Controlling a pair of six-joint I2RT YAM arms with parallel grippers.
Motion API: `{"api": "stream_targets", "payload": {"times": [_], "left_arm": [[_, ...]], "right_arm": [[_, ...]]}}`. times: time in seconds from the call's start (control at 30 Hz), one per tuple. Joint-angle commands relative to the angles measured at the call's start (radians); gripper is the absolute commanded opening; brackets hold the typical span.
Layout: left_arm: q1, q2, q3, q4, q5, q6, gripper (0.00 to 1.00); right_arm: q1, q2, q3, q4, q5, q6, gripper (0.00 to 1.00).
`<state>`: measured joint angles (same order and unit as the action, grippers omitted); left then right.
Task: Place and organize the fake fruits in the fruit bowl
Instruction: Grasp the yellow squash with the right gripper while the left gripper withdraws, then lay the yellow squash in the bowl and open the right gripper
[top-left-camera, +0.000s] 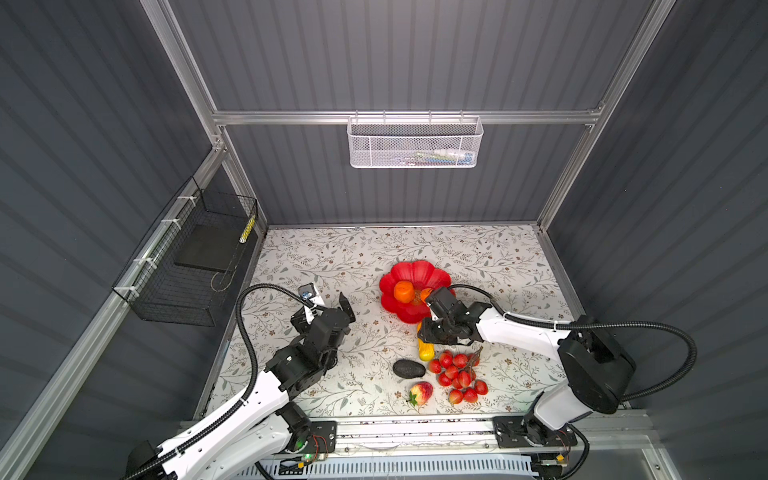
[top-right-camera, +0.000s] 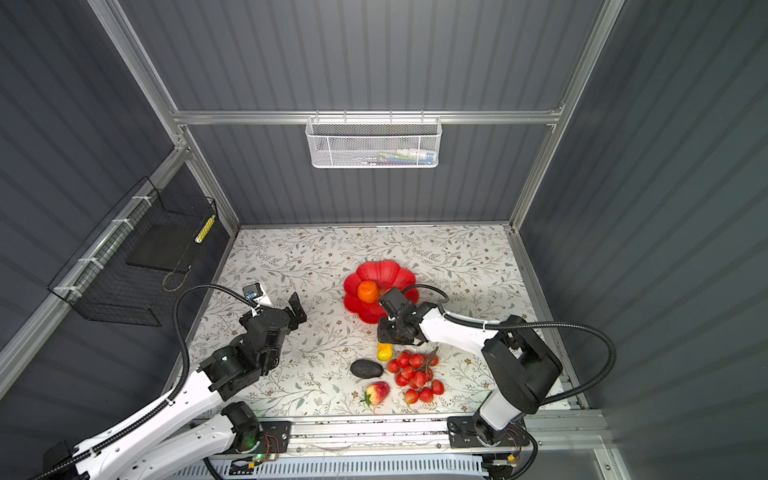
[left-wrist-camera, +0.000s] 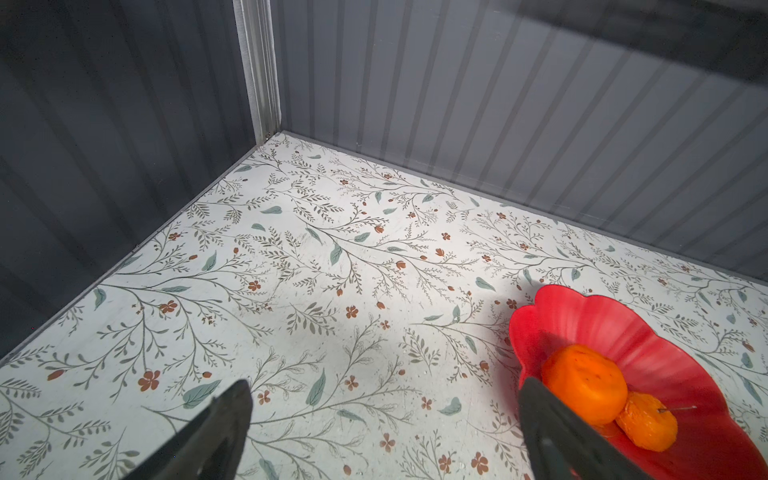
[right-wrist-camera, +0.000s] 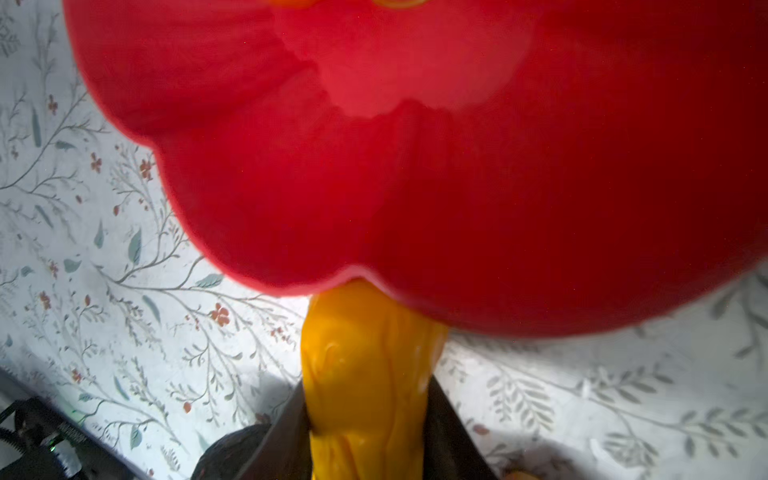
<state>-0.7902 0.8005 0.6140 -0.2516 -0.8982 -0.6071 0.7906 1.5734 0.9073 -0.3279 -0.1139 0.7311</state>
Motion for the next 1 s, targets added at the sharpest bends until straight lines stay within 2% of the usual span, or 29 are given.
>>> {"api": "stream_targets", "payload": {"times": [0.0,0.27,0.4,0.5,0.67,0.97], "left_arm": [[0.005,-0.004,0.029,-0.014,-0.024,-0.004,1.0],[0.005,-0.009,0.023,-0.016,-0.02,-0.018,1.0],[0.006,-0.011,0.037,-0.039,-0.013,-0.023,1.0],[0.005,-0.018,0.04,-0.05,-0.016,-0.025,1.0],[0.006,-0.03,0.038,-0.058,0.003,-0.038,1.0],[0.005,-0.043,0.056,-0.109,0.023,-0.055,1.0]], "right_arm": [[0.034,-0.029,0.027,-0.046,-0.049,-0.011,0.22],[0.101,-0.07,0.028,-0.053,-0.059,-0.02,0.2],[0.093,-0.113,0.118,-0.114,0.032,-0.078,0.2],[0.04,-0.101,0.183,-0.116,0.101,-0.134,0.21],[-0.094,0.004,0.27,-0.053,0.079,-0.178,0.21],[-0.176,0.231,0.435,-0.023,0.056,-0.244,0.23]]}}
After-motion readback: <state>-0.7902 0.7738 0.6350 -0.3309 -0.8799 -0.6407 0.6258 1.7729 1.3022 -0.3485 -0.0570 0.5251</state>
